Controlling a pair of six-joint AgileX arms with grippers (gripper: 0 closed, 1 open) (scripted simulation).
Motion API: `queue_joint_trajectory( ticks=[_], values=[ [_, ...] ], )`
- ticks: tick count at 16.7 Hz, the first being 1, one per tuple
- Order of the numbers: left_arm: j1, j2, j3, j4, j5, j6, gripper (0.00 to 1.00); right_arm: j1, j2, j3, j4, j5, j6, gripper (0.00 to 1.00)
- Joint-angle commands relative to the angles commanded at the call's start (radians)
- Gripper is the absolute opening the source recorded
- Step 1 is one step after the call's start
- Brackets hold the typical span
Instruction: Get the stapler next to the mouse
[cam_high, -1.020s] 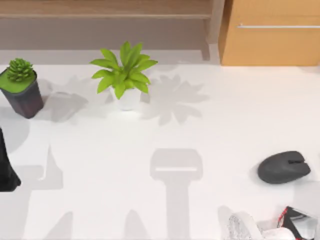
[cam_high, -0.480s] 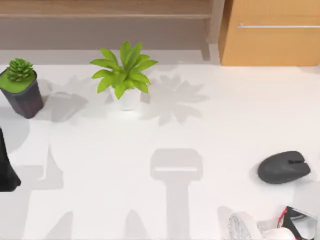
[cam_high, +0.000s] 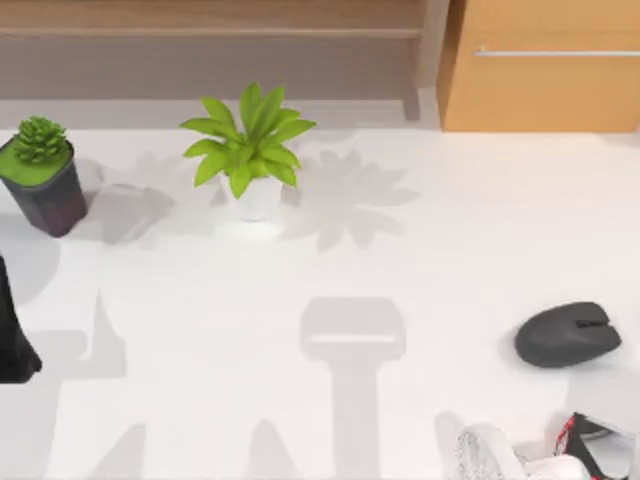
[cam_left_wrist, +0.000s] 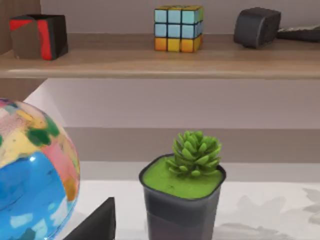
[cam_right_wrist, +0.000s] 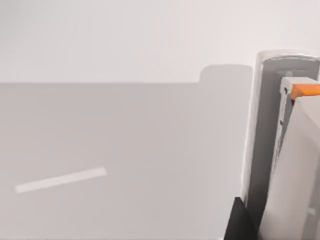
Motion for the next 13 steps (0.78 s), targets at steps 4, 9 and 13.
queue_joint_trajectory(
  ticks=[4, 9, 13],
  values=[
    [0.000, 0.000, 0.000, 0.000, 0.000, 0.000, 1.00, 0.000, -0.016, 0.014, -0.024, 0.000, -0.001, 0.00],
    [0.000, 0.000, 0.000, 0.000, 0.000, 0.000, 1.00, 0.010, 0.030, 0.077, -0.050, -0.007, 0.005, 0.00],
    [0.000, 0.000, 0.000, 0.000, 0.000, 0.000, 1.00, 0.069, 0.153, 0.305, -0.120, -0.030, 0.004, 0.00]
  ],
)
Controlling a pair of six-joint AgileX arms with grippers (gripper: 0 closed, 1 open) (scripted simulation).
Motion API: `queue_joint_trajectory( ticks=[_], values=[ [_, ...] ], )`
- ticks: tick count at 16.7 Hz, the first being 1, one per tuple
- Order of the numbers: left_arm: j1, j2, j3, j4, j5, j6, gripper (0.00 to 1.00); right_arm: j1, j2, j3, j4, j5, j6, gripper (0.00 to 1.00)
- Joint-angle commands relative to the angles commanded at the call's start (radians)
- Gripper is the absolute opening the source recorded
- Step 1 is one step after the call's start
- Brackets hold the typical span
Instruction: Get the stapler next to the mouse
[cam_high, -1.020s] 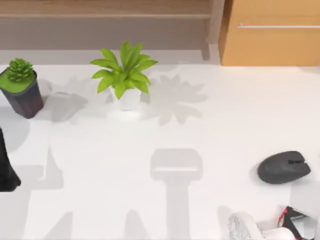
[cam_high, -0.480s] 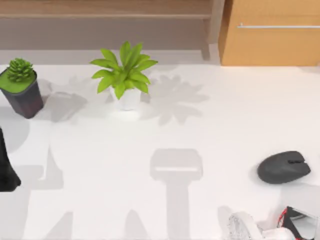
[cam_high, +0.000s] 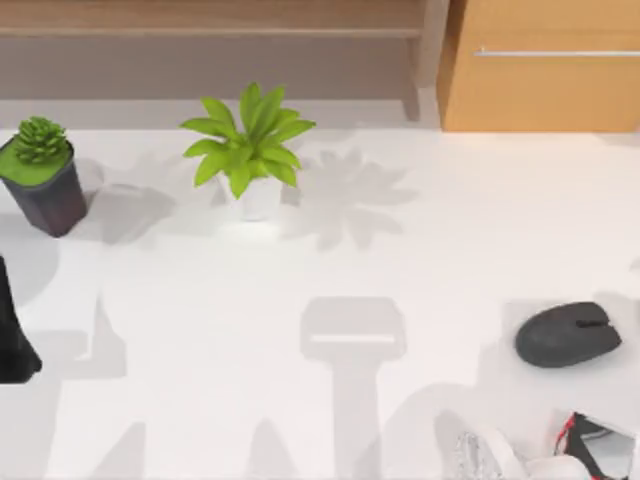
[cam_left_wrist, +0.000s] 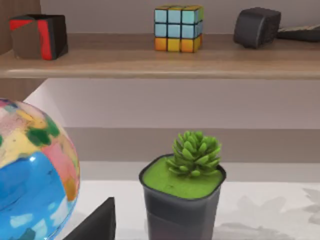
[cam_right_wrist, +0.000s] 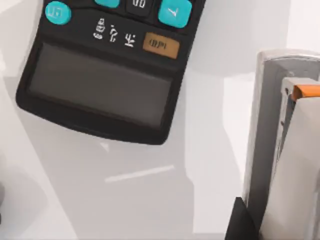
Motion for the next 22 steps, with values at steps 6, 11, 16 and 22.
queue_joint_trajectory(
  ticks=[6, 11, 16, 22],
  values=[
    [0.000, 0.000, 0.000, 0.000, 0.000, 0.000, 1.00, 0.182, 0.327, 0.452, -0.154, -0.010, -0.010, 0.00],
    [0.000, 0.000, 0.000, 0.000, 0.000, 0.000, 1.00, 0.355, 0.593, 0.830, -0.249, 0.014, -0.012, 0.00],
    [0.000, 0.000, 0.000, 0.000, 0.000, 0.000, 1.00, 0.441, 0.708, 0.974, -0.288, 0.024, -0.018, 0.00],
    [0.000, 0.000, 0.000, 0.000, 0.000, 0.000, 1.00, 0.437, 0.704, 0.972, -0.285, 0.021, -0.016, 0.00]
  ],
)
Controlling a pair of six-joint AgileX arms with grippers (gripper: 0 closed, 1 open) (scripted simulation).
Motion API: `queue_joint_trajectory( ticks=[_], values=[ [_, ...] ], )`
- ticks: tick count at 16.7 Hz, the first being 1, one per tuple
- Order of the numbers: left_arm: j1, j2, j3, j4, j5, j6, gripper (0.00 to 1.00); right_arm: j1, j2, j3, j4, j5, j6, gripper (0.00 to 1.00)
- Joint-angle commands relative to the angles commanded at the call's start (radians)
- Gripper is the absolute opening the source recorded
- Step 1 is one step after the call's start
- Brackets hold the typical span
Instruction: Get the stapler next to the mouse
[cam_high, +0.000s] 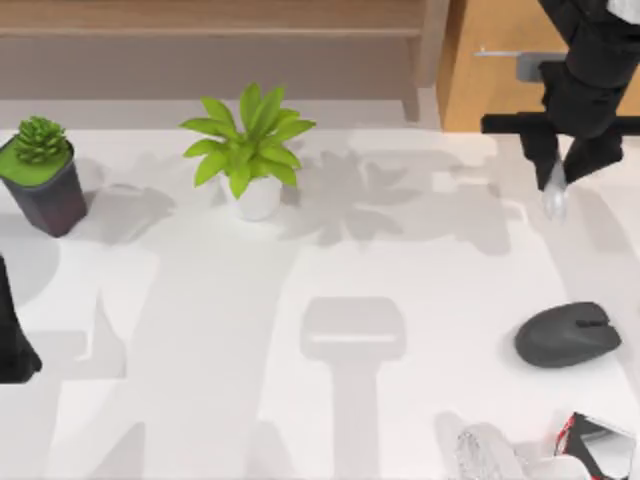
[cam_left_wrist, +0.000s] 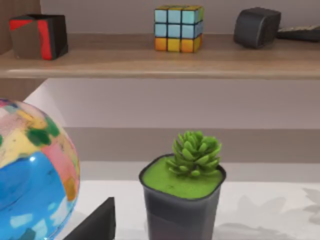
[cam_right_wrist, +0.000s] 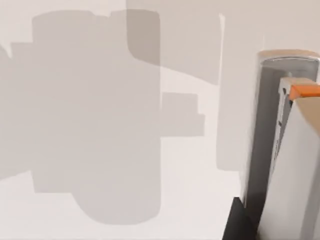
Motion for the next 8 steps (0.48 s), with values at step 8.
queue_joint_trajectory(
  ticks=[8],
  values=[
    [0.000, 0.000, 0.000, 0.000, 0.000, 0.000, 1.00, 0.001, -0.023, -0.004, 0.035, -0.003, 0.000, 0.00]
  ],
)
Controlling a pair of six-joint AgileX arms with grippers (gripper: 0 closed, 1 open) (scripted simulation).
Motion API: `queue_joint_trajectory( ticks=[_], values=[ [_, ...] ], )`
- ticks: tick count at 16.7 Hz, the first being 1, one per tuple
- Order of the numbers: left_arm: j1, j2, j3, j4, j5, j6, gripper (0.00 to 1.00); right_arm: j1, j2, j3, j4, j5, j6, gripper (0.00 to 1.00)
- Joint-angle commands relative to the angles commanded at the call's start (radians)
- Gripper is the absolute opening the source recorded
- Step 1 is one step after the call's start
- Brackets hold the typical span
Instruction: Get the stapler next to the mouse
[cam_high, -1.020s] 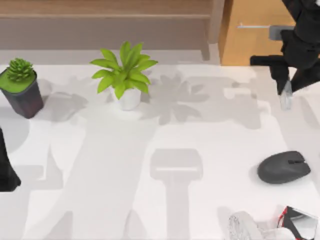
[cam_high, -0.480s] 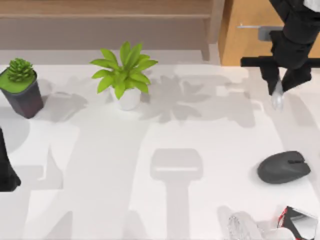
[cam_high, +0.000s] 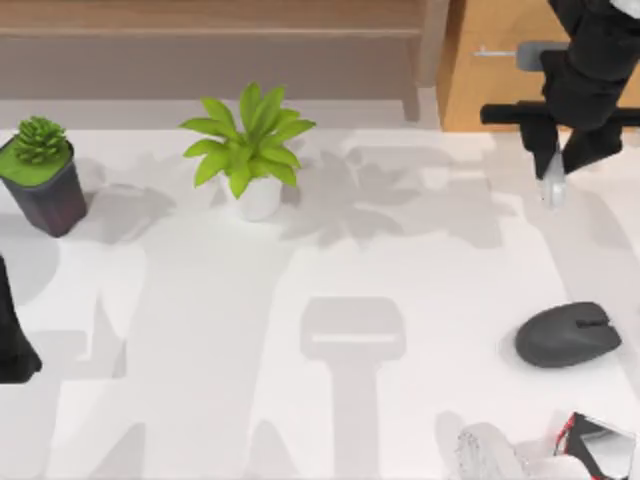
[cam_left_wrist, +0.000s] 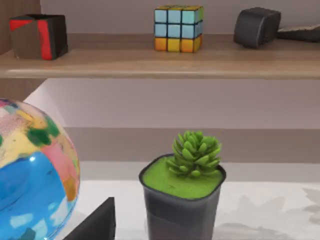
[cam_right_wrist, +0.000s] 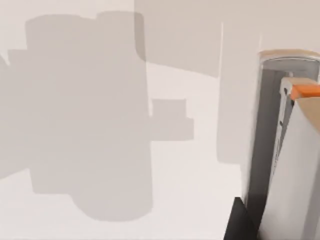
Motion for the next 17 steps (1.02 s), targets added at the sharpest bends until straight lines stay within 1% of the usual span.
queue_joint_trajectory(
  ticks=[9, 17],
  values=[
    [0.000, 0.000, 0.000, 0.000, 0.000, 0.000, 1.00, 0.003, -0.018, -0.015, 0.050, 0.001, 0.000, 0.00],
    [0.000, 0.000, 0.000, 0.000, 0.000, 0.000, 1.00, 0.004, 0.029, -0.062, 0.068, 0.006, 0.000, 0.00]
  ],
)
